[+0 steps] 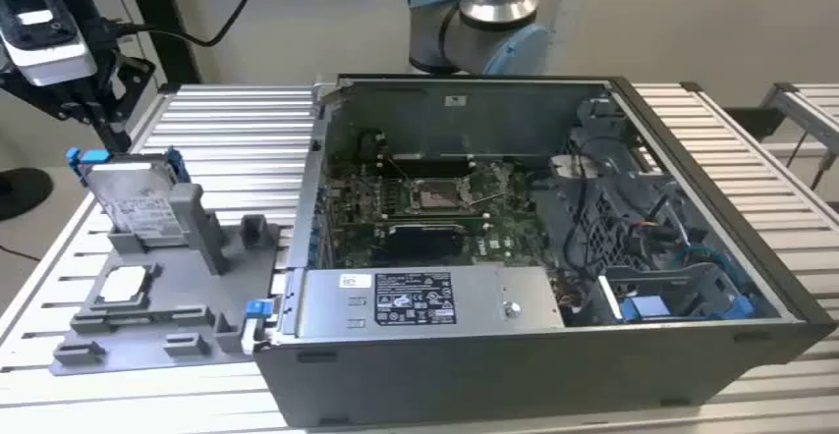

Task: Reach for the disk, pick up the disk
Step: 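Reach for the disk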

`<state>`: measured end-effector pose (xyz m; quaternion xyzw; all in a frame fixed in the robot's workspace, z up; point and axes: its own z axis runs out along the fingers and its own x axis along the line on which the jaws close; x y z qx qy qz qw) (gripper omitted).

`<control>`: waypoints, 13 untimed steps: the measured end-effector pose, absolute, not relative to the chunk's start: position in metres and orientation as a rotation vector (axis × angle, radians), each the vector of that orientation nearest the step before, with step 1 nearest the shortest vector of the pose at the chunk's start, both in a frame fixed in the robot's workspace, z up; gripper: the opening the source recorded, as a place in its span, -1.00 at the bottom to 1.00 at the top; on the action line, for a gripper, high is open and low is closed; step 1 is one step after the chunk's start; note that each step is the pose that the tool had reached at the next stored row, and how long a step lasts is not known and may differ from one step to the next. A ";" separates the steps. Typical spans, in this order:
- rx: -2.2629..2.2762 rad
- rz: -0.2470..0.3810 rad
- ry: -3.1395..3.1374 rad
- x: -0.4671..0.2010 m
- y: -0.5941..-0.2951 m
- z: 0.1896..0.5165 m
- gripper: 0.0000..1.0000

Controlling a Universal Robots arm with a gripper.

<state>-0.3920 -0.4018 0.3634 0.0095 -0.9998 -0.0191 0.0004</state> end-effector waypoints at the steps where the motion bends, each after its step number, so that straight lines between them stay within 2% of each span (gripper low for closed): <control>1: 0.030 -0.060 -3.140 -0.392 -0.402 0.363 -1.00; 13: 0.030 -0.060 -3.140 -0.393 -0.400 0.363 -1.00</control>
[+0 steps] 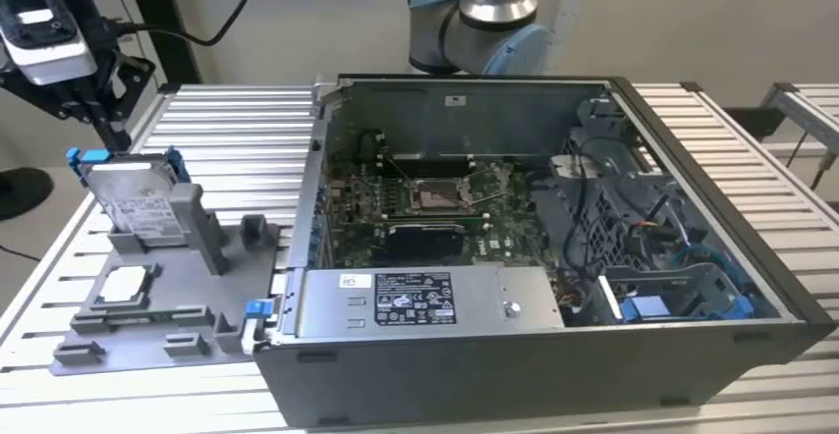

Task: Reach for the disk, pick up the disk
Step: 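Reach for the disk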

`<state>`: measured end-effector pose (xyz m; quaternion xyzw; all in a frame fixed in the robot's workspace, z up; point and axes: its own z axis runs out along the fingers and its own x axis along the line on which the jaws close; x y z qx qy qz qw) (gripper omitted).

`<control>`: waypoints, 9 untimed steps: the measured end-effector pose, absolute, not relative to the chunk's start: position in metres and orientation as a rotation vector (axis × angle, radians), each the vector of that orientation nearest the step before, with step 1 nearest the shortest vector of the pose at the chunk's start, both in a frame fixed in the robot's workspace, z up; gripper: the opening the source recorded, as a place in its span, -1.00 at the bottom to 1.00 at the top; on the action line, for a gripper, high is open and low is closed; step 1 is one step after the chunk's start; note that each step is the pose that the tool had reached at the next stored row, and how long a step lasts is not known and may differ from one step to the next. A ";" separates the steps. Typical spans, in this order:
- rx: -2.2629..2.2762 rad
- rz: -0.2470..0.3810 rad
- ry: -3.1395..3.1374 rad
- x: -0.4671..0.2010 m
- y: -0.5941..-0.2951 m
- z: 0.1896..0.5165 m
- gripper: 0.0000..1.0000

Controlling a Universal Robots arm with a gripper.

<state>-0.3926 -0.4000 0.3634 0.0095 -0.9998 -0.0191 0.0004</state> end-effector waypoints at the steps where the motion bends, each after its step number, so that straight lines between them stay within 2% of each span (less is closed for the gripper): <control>1: 0.030 -0.060 -3.140 -0.393 -0.399 0.363 -1.00; 9: 0.030 -0.060 -3.140 -0.396 -0.382 0.363 -1.00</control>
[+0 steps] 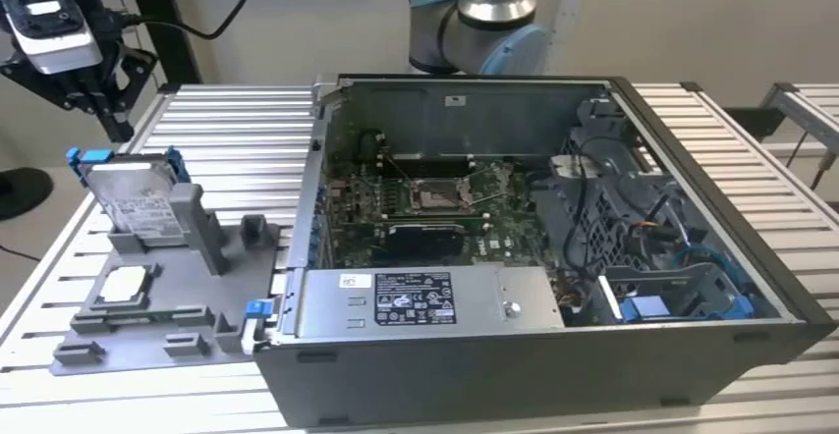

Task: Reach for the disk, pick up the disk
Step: 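Reach for the disk, then pick up the disk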

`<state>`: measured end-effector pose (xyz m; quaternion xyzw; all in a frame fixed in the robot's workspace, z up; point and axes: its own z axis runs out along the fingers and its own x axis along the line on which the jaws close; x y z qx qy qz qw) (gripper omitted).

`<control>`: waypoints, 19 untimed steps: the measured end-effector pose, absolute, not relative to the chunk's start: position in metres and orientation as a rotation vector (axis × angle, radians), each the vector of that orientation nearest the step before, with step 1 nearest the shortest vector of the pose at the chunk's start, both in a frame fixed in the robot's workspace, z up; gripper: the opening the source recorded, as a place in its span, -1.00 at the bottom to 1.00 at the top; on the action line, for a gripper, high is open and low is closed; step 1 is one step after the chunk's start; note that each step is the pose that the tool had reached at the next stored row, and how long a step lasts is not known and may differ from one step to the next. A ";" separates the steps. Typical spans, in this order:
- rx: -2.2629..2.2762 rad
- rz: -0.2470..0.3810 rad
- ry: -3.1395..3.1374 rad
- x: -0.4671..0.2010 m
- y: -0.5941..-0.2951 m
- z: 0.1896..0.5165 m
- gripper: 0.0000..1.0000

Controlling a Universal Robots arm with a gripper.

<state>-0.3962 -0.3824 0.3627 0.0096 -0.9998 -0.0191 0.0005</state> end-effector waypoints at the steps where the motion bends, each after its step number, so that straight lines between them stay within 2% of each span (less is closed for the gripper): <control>1: 0.030 -0.060 -3.140 -0.397 -0.381 0.362 -1.00; 19: 0.029 -0.060 -3.128 -0.401 -0.370 0.356 -1.00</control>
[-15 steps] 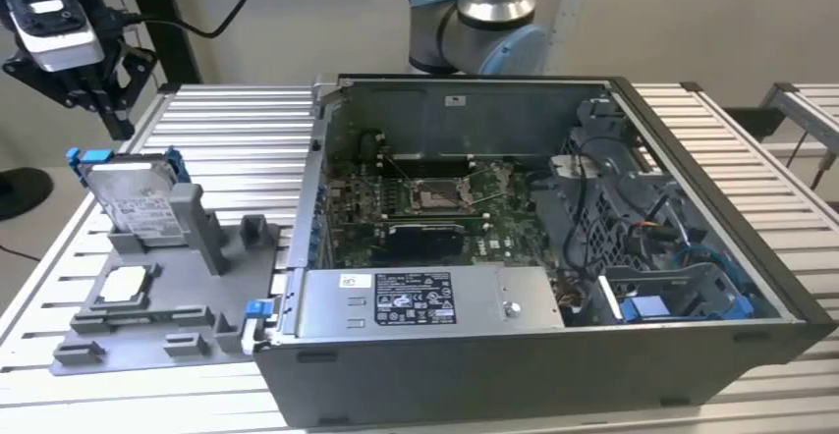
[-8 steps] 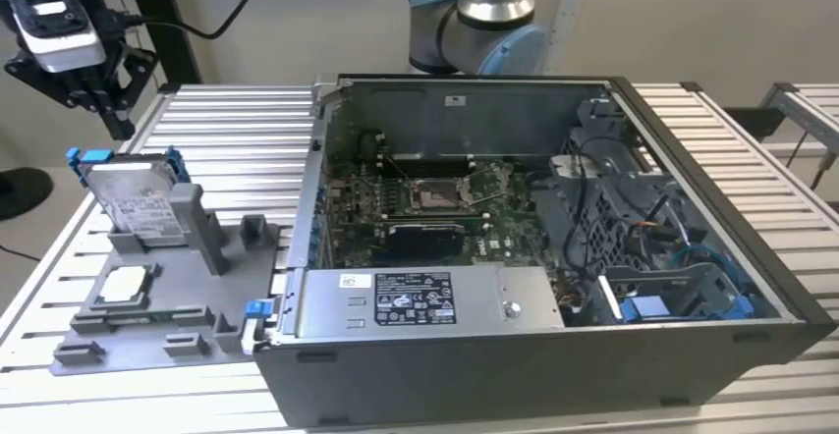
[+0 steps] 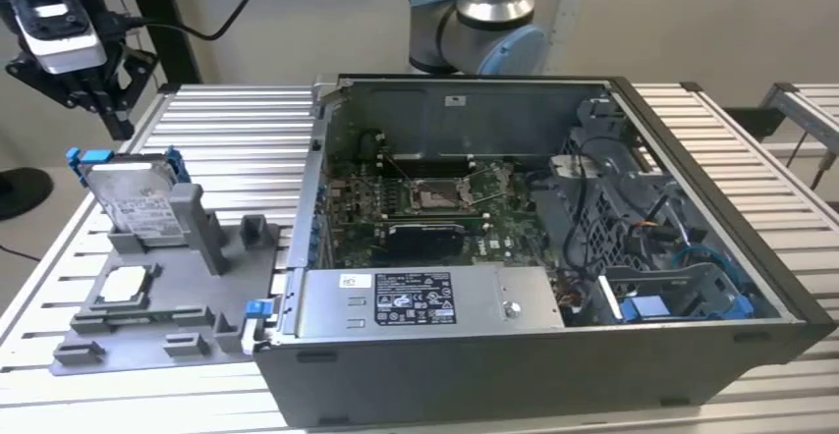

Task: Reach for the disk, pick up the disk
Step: 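Pick up the disk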

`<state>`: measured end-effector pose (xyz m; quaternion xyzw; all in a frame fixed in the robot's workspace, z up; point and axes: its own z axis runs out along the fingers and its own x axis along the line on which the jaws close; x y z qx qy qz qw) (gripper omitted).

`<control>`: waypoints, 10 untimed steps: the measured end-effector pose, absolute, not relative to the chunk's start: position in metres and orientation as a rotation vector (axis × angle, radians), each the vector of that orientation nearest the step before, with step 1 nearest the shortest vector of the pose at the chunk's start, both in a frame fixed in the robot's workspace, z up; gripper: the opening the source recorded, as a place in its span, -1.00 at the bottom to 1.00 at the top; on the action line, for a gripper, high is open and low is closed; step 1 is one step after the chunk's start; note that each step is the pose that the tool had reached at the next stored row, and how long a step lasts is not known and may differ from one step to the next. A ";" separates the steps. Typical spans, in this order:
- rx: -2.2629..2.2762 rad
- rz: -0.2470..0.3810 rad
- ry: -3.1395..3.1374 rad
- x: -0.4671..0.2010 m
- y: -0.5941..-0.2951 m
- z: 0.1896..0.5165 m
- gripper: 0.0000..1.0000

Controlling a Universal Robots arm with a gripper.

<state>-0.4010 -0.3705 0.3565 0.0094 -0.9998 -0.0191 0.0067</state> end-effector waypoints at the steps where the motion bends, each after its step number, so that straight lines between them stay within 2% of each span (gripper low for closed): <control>1: 0.030 -0.060 -3.128 -0.403 -0.370 0.356 -1.00; 10: 0.029 -0.060 -3.128 -0.417 -0.365 0.356 -1.00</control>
